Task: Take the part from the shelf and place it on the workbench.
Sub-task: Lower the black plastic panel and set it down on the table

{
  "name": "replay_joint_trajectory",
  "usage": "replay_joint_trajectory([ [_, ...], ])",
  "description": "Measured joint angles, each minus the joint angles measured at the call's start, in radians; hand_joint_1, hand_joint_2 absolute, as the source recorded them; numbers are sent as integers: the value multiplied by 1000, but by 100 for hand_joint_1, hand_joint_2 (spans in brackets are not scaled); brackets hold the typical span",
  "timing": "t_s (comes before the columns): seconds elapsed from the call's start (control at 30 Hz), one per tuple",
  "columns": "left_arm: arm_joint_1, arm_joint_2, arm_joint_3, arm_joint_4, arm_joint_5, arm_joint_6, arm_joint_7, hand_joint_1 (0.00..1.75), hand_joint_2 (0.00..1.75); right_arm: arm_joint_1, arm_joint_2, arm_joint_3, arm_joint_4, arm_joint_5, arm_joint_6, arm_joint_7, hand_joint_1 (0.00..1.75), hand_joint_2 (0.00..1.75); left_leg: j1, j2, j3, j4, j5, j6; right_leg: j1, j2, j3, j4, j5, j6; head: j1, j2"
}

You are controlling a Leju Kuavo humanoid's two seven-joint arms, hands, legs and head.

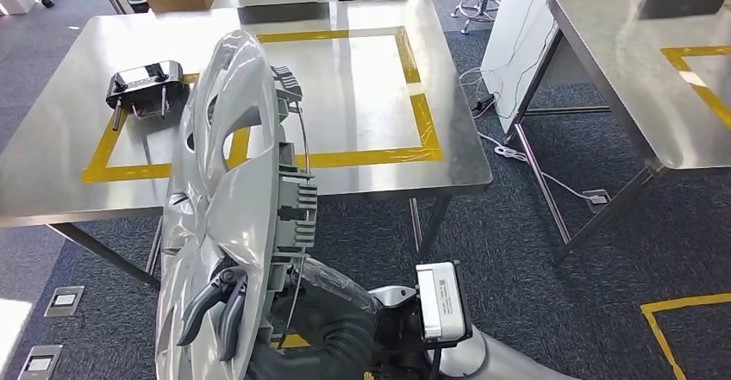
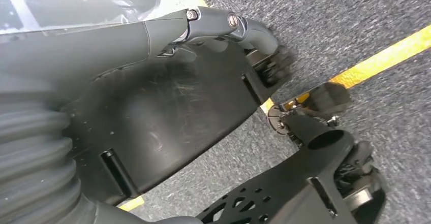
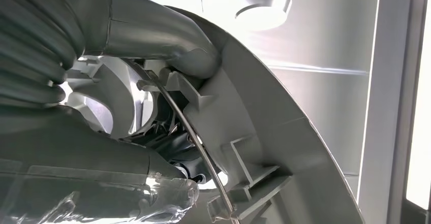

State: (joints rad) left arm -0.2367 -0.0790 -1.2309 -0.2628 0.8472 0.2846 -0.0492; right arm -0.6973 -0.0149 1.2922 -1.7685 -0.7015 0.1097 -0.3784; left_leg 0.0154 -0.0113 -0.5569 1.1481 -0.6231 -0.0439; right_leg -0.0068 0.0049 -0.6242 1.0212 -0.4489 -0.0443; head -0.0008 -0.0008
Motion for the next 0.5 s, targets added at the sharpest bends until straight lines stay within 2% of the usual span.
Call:
replay_joint_trajectory([
  [0.03, -2, 0, 0, 0, -1, 1, -2, 0, 175, 0, 0, 1, 0, 0, 0, 0, 175, 175, 0, 0, -41, 62, -15, -2, 1, 0, 7, 0, -6, -2, -3, 0],
  [0.07, -5, 0, 0, 0, -1, 1, -3, 0, 175, 1, 0, 2, 0, 0, 0, 0, 175, 175, 0, 0, -73, 104, -15, -2, 2, 0, 15, 1, -14, -3, -5, 0],
  [0.1, -7, 0, 1, 0, -1, 2, -5, 0, 175, 2, 0, 2, 1, 0, 0, 0, 175, 175, 0, 0, -91, 114, 6, -2, 3, 1, 26, 2, -22, -3, -7, 0],
  [0.13, -9, 0, 1, 0, 1, 2, -6, 0, 175, 3, 0, 2, 1, 0, 0, 1, 175, 175, 0, 0, -93, 90, 47, -1, 3, 2, 39, 3, -32, -2, -8, 0],
  [0.17, -7, 0, 1, 0, 1, 2, -5, 0, 175, 4, 0, 2, 2, 0, 0, 1, 175, 175, 0, 0, -81, 36, 99, 2, 3, 3, 53, 4, -43, 0, -10, 0],
  [0.2, -4, 0, 1, 0, 1, 2, -5, 0, 175, 4, 0, 2, 2, 0, 0, 1, 175, 175, -2, 0, -66, -13, 138, 7, 4, 4, 65, 4, -52, 3, -12, 0],
  [0.23, -2, 1, 1, 0, 2, 2, -5, 0, 175, 4, 0, 2, 2, 0, 0, 1, 175, 175, -5, 1, -50, -54, 164, 13, 4, 5, 73, 5, -59, 8, -13, 0],
  [0.27, -1, 1, 1, 0, 2, 2, -5, 0, 175, 4, -1, 2, 2, 0, 0, 1, 175, 175, -8, 1, -39, -81, 169, 19, 5, 5, 75, 5, -64, 13, -14, 0],
  [0.33, -1, 1, 1, 0, 1, 3, -5, 0, 175, 4, -1, 1, 2, 0, 0, 0, 175, 175, -12, 1, -29, -103, 151, 33, 6, 1, 68, 6, -66, 23, -14, 0],
  [0.4, -2, -1, 1, -1, 1, 3, -5, 0, 175, 4, -1, 0, 1, 0, 0, 0, 175, 175, -5, 0, -20, -120, 138, 44, 7, -2, 61, 17, -77, 33, -13, 0],
  [0.43, -2, -1, 1, -1, 1, 3, -5, 0, 175, 3, -1, 0, 1, 0, 0, 0, 175, 175, -1, 0, -15, -125, 135, 49, 8, -3, 48, 42, -89, 39, -8, 0],
  [0.47, -1, -2, 1, -1, 1, 3, -5, 0, 175, 2, -1, 0, 0, 0, 0, 0, 175, 175, 2, 0, -8, -128, 132, 53, 6, -3, 22, 89, -107, 44, -2, 0],
  [0.5, -1, -1, 1, -1, 2, 2, -5, 0, 175, 1, -1, 0, 0, 0, 0, 0, 175, 175, 2, 0, -4, -129, 128, 57, 4, -3, -19, 156, -127, 49, 3, 0],
])
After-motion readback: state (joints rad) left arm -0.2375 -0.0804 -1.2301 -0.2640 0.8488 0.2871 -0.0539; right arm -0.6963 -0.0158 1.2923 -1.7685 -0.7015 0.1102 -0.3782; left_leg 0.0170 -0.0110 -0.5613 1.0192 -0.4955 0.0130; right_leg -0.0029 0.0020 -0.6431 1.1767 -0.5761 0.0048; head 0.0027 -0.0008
